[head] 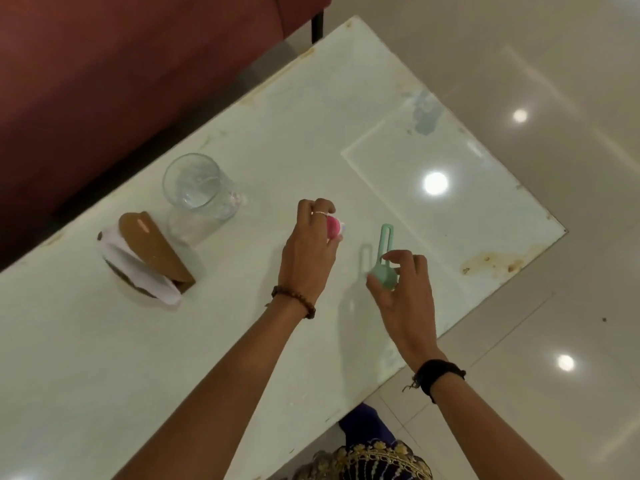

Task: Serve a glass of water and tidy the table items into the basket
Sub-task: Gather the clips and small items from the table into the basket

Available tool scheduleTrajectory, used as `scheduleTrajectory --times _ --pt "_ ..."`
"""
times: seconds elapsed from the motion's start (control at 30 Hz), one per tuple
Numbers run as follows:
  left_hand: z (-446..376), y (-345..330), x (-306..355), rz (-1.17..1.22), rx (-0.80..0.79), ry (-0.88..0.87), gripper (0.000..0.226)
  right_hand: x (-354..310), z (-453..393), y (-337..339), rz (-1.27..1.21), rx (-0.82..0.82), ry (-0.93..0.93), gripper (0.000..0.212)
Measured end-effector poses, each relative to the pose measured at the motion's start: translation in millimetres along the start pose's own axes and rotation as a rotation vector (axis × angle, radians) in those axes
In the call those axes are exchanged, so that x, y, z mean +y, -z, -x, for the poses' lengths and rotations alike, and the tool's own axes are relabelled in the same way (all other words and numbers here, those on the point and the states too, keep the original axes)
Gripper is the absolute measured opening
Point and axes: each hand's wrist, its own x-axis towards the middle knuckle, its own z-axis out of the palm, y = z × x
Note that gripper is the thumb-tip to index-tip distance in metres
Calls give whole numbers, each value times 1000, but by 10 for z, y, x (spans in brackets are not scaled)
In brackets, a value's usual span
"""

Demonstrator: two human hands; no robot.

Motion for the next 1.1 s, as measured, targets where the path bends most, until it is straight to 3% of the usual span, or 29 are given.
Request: scheduleTrajectory --times 0.23,0.37,0.63,0.87,0.97,1.1 --pt "924 961 -651 150 210 125 34 -764 847 -651 -218 -76 132 22" --pt "1599 1588 -1250 269 366 274 37 -1218 1479 -1220 -266 -231 180 21" --pt "3485 3151 -2737 230 651 444 38 -2247 3257 -2845 -274 -638 244 13" --pt "5084 4379 -3863 54 924 703 37 -3191 4783 -4189 -192 -992 530 11" --pt "5489 4605 -4235 -3 899 900 31 -3459 5145 -4627 -52 -1021 707 14" --pt "5718 4668 -4655 -14 750 968 19 -3661 5416 -5081 139 -1077 780 23"
